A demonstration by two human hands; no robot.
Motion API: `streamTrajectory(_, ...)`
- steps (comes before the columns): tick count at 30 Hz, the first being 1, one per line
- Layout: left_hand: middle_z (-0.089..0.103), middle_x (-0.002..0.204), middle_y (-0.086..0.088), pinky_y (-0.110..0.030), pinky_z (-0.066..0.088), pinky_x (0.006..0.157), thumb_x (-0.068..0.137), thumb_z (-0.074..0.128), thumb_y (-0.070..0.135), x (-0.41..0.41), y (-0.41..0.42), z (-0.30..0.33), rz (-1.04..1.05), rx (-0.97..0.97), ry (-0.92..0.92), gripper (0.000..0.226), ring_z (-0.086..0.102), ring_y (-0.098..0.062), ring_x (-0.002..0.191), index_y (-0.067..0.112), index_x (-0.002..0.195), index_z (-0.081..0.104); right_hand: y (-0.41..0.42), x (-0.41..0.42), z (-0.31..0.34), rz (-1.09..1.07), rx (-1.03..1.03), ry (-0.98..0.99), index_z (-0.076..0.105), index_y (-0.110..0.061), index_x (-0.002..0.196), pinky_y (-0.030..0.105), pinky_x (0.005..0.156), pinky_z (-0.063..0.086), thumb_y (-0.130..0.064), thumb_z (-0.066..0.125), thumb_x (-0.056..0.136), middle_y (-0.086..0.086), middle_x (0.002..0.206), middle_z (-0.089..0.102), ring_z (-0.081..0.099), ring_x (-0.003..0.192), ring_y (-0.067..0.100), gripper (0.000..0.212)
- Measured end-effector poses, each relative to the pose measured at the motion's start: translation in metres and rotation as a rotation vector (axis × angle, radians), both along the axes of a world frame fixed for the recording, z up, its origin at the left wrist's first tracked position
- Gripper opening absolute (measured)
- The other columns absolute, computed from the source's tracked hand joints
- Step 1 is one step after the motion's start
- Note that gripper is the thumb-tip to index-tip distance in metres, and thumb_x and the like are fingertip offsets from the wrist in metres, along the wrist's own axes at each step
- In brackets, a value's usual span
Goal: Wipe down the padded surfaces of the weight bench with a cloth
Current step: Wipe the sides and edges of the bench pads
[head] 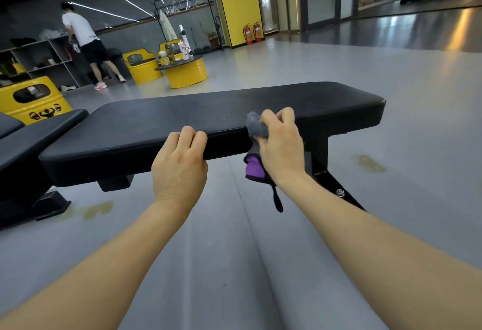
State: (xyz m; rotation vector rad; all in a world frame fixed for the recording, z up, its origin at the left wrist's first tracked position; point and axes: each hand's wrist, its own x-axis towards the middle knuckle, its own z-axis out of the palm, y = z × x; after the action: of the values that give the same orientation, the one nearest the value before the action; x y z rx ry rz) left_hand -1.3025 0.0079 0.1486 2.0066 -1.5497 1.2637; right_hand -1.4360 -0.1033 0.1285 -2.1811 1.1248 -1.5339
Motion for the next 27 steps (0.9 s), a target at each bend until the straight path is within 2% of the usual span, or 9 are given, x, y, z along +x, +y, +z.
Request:
streamTrajectory(3, 0.052, 0.077, -0.005, -0.026, 0.025, 0.05, 0.056, 0.066, -0.01, 0.0, -0.001, 0.0, -0.004, -0.01, -0.003, 0.032, 0.047, -0.025, 0.067, 0.007, 0.082, 0.058, -0.025, -0.027, -0.006, -0.042, 0.061, -0.043, 0.054, -0.009, 0.092, 0.04, 0.065, 0.046, -0.016, 0.058, 0.085, 0.011, 0.1, 0.042, 0.05, 0.08, 0.033, 0.01)
streamTrajectory(8, 0.051, 0.077, -0.004, -0.026, 0.024, 0.051, 0.055, 0.066, -0.009, 0.0, 0.0, 0.0, 0.01, 0.0, -0.019, 0.032, 0.046, -0.024, 0.066, 0.009, 0.08, 0.057, -0.026, -0.022, -0.004, -0.24, 0.281, -0.271, 0.051, -0.012, 0.09, 0.035, 0.068, 0.043, -0.017, 0.053, 0.089, 0.008, 0.103, 0.041, 0.053, 0.083, 0.033, 0.007)
streamTrajectory(13, 0.05, 0.076, -0.005, -0.027, 0.023, 0.05, 0.055, 0.065, -0.01, -0.001, 0.001, 0.002, 0.02, 0.021, -0.017, 0.032, 0.047, -0.025, 0.066, 0.009, 0.079, 0.055, 0.011, 0.013, 0.0, -0.066, 0.097, -0.118, 0.05, -0.01, 0.092, 0.036, 0.062, 0.047, -0.013, 0.055, 0.09, 0.007, 0.099, 0.039, 0.05, 0.08, 0.028, 0.006)
streamTrajectory(16, 0.051, 0.075, -0.003, -0.027, 0.023, 0.048, 0.055, 0.066, -0.009, -0.002, 0.001, 0.004, 0.025, 0.037, -0.015, 0.031, 0.047, -0.024, 0.065, 0.009, 0.078, 0.055, -0.01, -0.009, -0.004, -0.062, 0.121, -0.081, 0.05, -0.012, 0.092, 0.039, 0.064, 0.046, -0.017, 0.056, 0.089, 0.008, 0.1, 0.04, 0.05, 0.081, 0.031, 0.009)
streamTrajectory(22, 0.053, 0.081, -0.005, -0.028, 0.029, 0.05, 0.063, 0.071, 0.007, -0.01, -0.001, 0.011, 0.026, 0.066, 0.04, 0.025, 0.049, -0.025, 0.068, 0.009, 0.083, 0.056, -0.028, -0.028, -0.005, -0.232, 0.3, -0.311, 0.047, -0.013, 0.088, 0.034, 0.063, 0.04, -0.016, 0.05, 0.091, 0.008, 0.101, 0.039, 0.052, 0.083, 0.032, 0.006)
streamTrajectory(27, 0.058, 0.094, -0.004, -0.027, 0.037, 0.057, 0.065, 0.072, 0.009, -0.03, -0.015, 0.009, -0.051, 0.08, 0.016, 0.037, 0.054, -0.025, 0.076, 0.012, 0.099, 0.06, 0.007, 0.008, -0.006, -0.074, 0.069, -0.18, 0.05, -0.008, 0.089, 0.032, 0.059, 0.038, -0.007, 0.053, 0.088, 0.013, 0.1, 0.042, 0.046, 0.08, 0.028, 0.004)
